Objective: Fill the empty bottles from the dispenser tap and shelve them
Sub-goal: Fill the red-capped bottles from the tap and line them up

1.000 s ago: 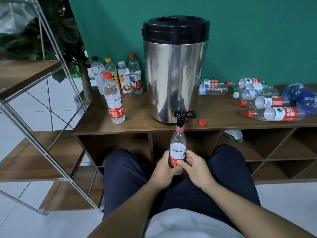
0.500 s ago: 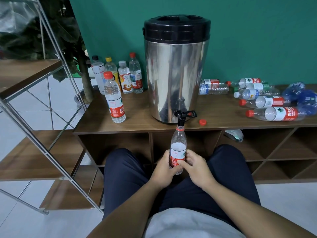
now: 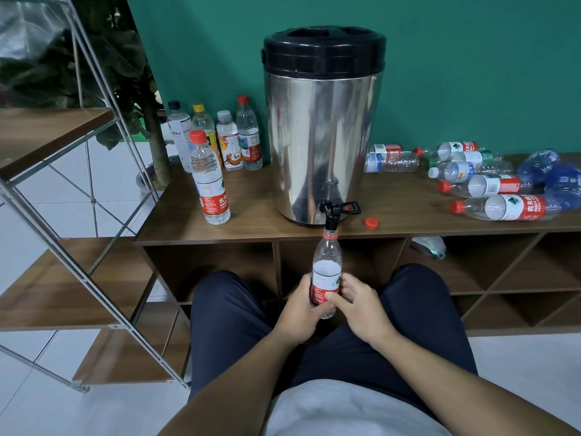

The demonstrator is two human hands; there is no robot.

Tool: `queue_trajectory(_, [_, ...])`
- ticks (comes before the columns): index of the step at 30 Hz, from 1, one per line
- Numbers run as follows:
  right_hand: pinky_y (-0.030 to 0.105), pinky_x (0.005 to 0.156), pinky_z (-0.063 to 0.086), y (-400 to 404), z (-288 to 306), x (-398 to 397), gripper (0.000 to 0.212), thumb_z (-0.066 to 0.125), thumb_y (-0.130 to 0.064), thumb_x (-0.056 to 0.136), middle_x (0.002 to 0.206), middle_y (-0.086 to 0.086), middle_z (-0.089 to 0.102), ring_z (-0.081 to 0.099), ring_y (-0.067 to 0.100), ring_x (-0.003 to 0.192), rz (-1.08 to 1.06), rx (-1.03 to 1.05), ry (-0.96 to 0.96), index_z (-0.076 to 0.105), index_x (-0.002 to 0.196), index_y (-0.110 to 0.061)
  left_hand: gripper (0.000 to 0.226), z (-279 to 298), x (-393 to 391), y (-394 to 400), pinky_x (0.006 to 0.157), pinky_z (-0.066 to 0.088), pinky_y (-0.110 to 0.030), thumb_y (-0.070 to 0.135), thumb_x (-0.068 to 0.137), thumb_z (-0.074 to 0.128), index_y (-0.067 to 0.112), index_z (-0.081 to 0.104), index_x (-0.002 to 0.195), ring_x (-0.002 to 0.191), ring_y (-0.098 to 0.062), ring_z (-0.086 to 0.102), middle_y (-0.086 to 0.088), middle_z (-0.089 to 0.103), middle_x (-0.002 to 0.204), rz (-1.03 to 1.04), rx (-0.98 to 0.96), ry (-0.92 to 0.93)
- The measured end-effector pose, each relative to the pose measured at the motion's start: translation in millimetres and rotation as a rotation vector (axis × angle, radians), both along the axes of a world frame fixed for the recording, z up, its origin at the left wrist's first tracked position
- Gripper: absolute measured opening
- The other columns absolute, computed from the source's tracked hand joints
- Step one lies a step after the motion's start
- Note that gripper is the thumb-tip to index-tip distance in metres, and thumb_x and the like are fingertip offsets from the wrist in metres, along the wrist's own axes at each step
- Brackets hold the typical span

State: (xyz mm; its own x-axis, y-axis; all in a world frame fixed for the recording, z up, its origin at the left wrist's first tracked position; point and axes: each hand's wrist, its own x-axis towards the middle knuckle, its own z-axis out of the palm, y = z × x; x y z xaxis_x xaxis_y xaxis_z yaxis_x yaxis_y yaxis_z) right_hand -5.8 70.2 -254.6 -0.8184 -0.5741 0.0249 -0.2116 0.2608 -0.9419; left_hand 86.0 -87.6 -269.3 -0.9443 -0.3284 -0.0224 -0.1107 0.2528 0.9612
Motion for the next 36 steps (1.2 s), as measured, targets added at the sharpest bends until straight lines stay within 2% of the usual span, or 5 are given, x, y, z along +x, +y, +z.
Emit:
queue_trajectory(8, [0.045,0.109,0.06,0.1,-1.3,-0.6,0.054,0.081,-0.016,0.099,0.131,-0.011,0.079,0.074,0.01,0.123,0.006,-0.008,-0.005,0.065,0.15,-0.024,0.06,-0.3,0.3,-0.2,0.101,0.057,-0.019,0.026,0.101,0.084,0.029,0.053,0.153,0.124,0.0,0.07,0.014,0.072,0.135,0.001,-0.014,0.001])
queue_trajectory(13, [0.044,0.108,0.061,0.4,-1.1,-0.3,0.054,0.081,-0.013,0.099,0.129,-0.01,0.079,0.075,0.01,0.121,0.003,-0.014,-0.012,0.065,0.15,-0.022,0.061,-1.0,-0.1,-0.5,0.105,0.058,-0.024,0.027,0.101,0.084,0.031,0.053,0.154,0.125,-0.001,0.07,0.015,0.072,0.135,-0.006,-0.01,-0.002])
queue_trajectory(18, [0.044,0.109,0.06,0.3,-0.1,0.3,0.056,0.081,-0.012,0.099,0.13,-0.011,0.079,0.075,0.009,0.122,0.001,-0.015,-0.02,0.064,0.151,-0.021,0.06,-0.5,-0.1,-0.4,0.099,0.057,-0.017,0.023,0.101,0.084,0.028,0.053,0.153,0.123,-0.001,0.07,0.013,0.073,0.134,-0.001,-0.002,-0.001])
queue_trajectory(23, [0.044,0.108,0.061,0.5,-0.1,0.1,0.051,0.081,-0.01,0.099,0.129,-0.009,0.08,0.076,0.011,0.121,0.0,-0.027,-0.023,0.066,0.148,-0.018,0.059,-3.3,-1.6,-0.4,0.107,0.059,-0.029,0.023,0.1,0.085,0.03,0.055,0.151,0.126,-0.005,0.07,0.013,0.073,0.134,0.007,-0.017,-0.004])
queue_trajectory(36, [0.043,0.108,0.061,0.9,2.1,1.4,0.053,0.08,-0.012,0.099,0.13,-0.011,0.079,0.075,0.009,0.121,0.005,-0.009,-0.011,0.065,0.15,-0.02,0.062,-1.7,-0.7,0.2,0.108,0.058,-0.028,0.027,0.1,0.085,0.032,0.054,0.153,0.126,-0.001,0.069,0.016,0.072,0.136,0.003,-0.029,-0.017])
